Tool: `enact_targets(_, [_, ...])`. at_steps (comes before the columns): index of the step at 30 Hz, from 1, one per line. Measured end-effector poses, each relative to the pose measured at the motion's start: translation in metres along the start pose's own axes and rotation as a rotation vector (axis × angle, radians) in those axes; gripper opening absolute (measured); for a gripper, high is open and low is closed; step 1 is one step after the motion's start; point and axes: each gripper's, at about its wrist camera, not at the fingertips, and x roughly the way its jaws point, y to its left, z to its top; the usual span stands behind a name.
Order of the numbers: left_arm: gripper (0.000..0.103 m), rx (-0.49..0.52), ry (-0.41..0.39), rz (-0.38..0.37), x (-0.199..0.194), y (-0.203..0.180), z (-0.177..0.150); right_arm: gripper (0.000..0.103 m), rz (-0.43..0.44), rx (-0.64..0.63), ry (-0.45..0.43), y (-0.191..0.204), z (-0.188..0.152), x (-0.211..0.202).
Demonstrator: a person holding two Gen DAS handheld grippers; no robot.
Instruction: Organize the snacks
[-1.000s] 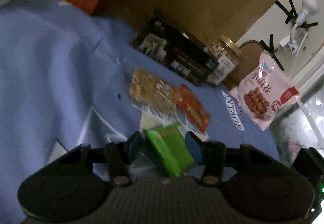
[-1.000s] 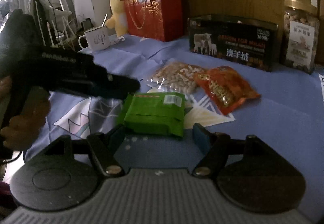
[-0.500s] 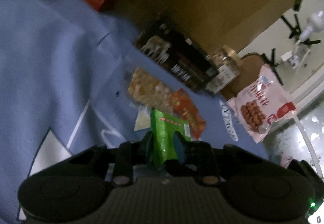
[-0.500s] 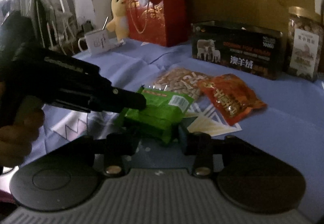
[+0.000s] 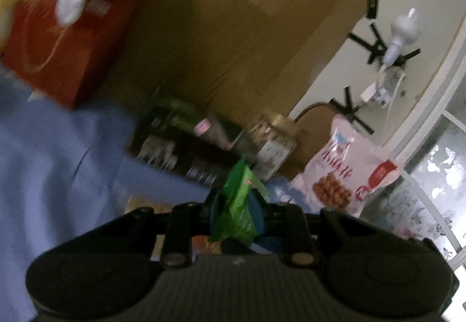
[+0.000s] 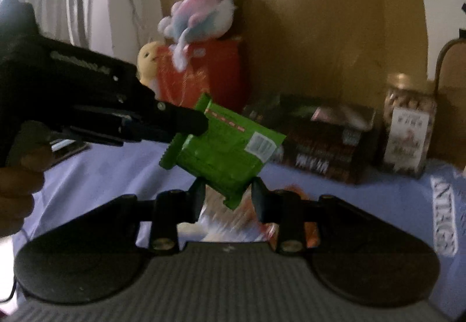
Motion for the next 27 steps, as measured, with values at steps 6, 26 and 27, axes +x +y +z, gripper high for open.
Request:
enact_targets(6, [0.021,0.078,-0.020,-0.036,0.042,-0.016,0.050,0.036,-0.072,0.006,-0.082,-0.031,0.032,0.022])
enact_targets(26, [0.034,0.035,0.092,0.058,0.090,0.038,0.031,0.070,0.065,0.095,0.159,-0.101,0.013,0.037])
enact_targets(27, [0.034,0.021,0.138,0.044,0.090,0.041,0.018,0.071,0.085,0.073,0.212,-0.094,0.003,0.034])
